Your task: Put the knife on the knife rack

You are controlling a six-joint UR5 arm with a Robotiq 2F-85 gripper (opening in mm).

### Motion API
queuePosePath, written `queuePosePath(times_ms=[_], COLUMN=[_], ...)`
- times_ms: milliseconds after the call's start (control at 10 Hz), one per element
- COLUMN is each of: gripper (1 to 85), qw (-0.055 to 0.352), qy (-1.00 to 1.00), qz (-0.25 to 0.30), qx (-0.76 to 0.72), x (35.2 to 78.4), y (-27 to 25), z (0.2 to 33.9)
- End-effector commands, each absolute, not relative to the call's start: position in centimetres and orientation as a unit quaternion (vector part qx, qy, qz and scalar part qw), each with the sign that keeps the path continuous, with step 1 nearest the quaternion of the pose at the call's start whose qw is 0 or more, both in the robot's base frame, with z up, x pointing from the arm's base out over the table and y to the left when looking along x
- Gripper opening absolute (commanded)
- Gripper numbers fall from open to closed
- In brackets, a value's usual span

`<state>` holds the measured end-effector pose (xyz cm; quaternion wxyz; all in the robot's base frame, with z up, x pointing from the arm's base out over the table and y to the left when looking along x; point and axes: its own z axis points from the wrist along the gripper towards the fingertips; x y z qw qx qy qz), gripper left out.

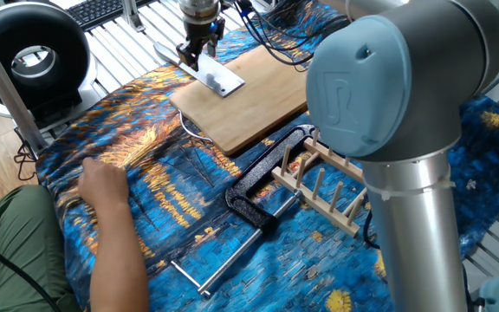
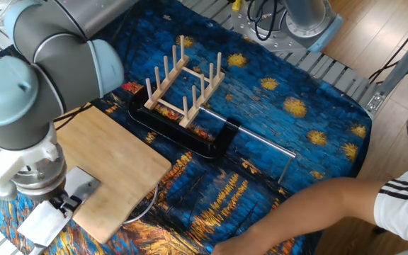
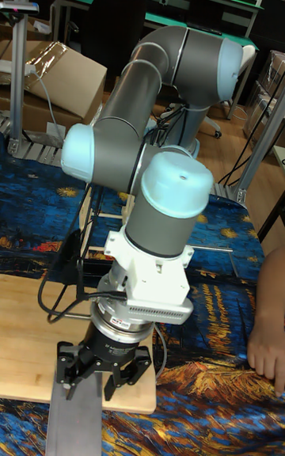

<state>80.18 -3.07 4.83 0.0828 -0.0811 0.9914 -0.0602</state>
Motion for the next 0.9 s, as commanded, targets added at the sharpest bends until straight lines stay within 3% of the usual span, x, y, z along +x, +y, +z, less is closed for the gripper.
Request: queuePosePath(times_ms=[0,800], gripper=[54.3,54.0], qw=[0.073,0.101], qy=[0.991,0.983], qz=[-0.094,-0.134], qx=[-0.064,-0.073], x=[80.8,82.9], y=[-1.0,-2.0], z=[4.8,1.6])
